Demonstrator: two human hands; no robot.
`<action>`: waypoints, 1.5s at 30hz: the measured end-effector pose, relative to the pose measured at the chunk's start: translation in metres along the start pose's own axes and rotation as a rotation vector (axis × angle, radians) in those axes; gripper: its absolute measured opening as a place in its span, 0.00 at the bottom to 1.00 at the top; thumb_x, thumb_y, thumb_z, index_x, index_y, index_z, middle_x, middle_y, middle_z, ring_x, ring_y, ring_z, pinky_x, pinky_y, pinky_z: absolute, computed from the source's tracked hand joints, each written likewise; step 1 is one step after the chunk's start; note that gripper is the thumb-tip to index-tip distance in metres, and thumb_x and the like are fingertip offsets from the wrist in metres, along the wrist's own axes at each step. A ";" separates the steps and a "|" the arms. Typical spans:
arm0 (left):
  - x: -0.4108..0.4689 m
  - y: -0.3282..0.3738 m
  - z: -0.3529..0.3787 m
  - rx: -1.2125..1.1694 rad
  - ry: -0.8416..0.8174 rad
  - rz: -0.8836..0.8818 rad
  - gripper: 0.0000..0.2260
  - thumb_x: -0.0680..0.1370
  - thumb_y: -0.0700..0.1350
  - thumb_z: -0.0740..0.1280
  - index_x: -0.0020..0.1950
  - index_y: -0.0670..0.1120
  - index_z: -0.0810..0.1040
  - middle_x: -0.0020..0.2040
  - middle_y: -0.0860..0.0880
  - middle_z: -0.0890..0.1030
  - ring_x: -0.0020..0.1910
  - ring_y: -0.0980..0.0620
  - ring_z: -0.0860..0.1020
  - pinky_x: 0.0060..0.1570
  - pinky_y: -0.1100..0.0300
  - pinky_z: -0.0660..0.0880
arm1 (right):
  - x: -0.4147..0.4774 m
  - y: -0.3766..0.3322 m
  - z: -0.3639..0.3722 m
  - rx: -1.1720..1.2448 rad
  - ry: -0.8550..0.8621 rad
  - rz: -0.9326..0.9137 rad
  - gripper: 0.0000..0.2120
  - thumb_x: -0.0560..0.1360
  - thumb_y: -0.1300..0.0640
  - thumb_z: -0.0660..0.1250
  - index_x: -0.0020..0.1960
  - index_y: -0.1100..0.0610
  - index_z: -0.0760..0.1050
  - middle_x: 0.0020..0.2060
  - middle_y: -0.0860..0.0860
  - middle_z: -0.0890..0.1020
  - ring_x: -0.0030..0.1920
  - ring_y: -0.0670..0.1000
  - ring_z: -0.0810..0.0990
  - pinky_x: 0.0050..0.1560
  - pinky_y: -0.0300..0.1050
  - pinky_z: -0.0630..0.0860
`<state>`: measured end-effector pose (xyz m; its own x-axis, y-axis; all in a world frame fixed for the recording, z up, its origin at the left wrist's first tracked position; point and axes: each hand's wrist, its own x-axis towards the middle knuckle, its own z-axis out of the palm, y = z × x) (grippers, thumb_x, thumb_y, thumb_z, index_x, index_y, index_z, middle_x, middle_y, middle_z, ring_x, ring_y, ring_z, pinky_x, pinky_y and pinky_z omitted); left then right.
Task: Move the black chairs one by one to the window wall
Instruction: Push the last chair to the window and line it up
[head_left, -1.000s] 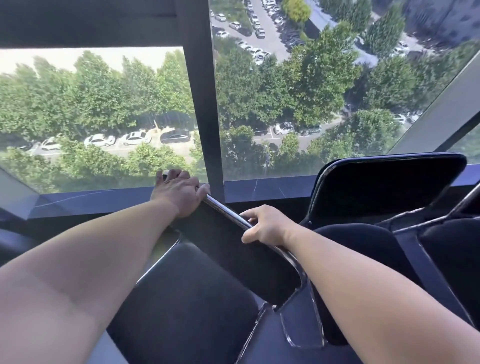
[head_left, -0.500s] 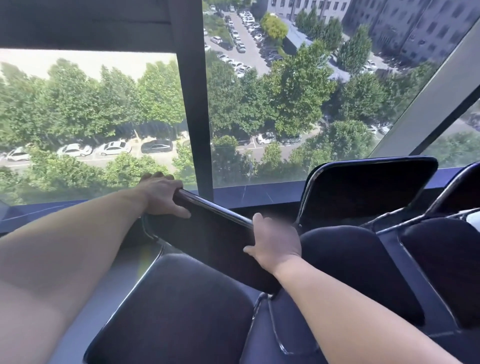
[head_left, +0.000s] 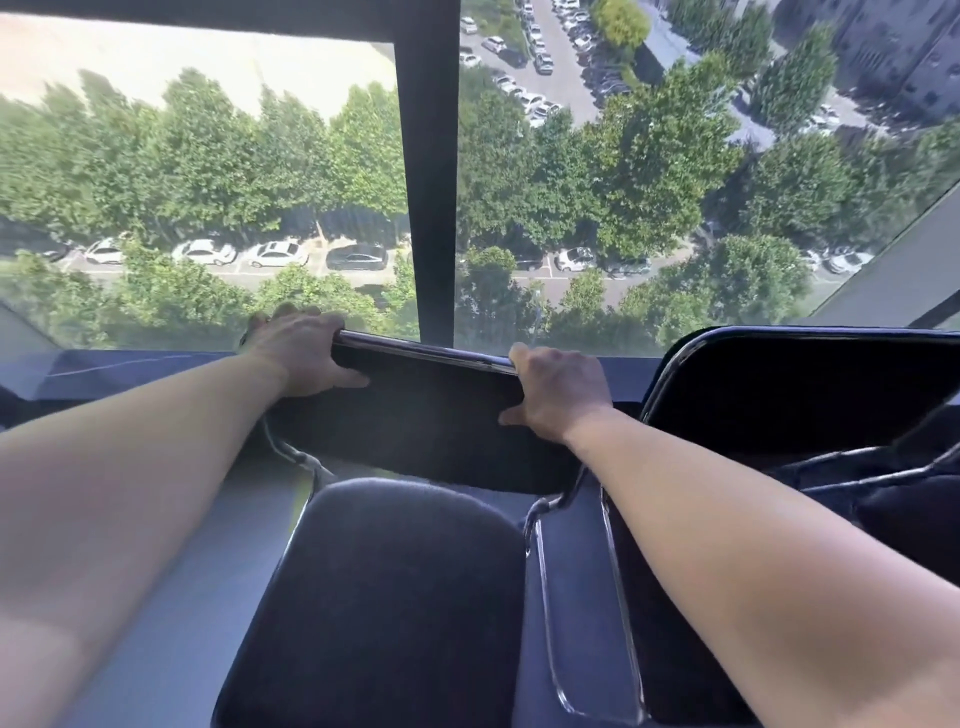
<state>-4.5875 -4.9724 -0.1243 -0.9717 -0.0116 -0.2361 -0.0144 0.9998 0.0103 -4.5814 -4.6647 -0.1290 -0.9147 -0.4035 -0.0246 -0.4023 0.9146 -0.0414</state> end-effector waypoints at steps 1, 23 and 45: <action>0.000 0.001 0.001 -0.006 0.005 -0.022 0.35 0.69 0.71 0.69 0.68 0.51 0.70 0.64 0.47 0.75 0.67 0.43 0.68 0.67 0.41 0.64 | 0.005 0.002 0.000 -0.001 -0.002 -0.009 0.25 0.68 0.38 0.77 0.48 0.52 0.67 0.36 0.47 0.74 0.37 0.52 0.77 0.38 0.47 0.74; 0.011 0.014 0.007 -0.202 0.126 -0.092 0.25 0.68 0.69 0.71 0.48 0.50 0.69 0.52 0.48 0.73 0.54 0.47 0.65 0.57 0.47 0.68 | 0.044 0.033 -0.003 0.001 0.007 -0.047 0.26 0.67 0.39 0.78 0.45 0.51 0.64 0.36 0.47 0.73 0.38 0.52 0.75 0.39 0.47 0.72; -0.033 0.057 -0.007 0.026 -0.132 -0.244 0.45 0.75 0.71 0.60 0.81 0.51 0.41 0.82 0.46 0.45 0.80 0.40 0.44 0.74 0.34 0.42 | 0.031 0.026 -0.025 -0.050 -0.265 -0.009 0.38 0.70 0.35 0.73 0.71 0.48 0.61 0.68 0.55 0.70 0.70 0.60 0.69 0.67 0.61 0.69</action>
<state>-4.5574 -4.9149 -0.1091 -0.9011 -0.2520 -0.3529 -0.2366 0.9677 -0.0870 -4.6212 -4.6524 -0.1060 -0.8716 -0.3990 -0.2849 -0.4181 0.9084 0.0068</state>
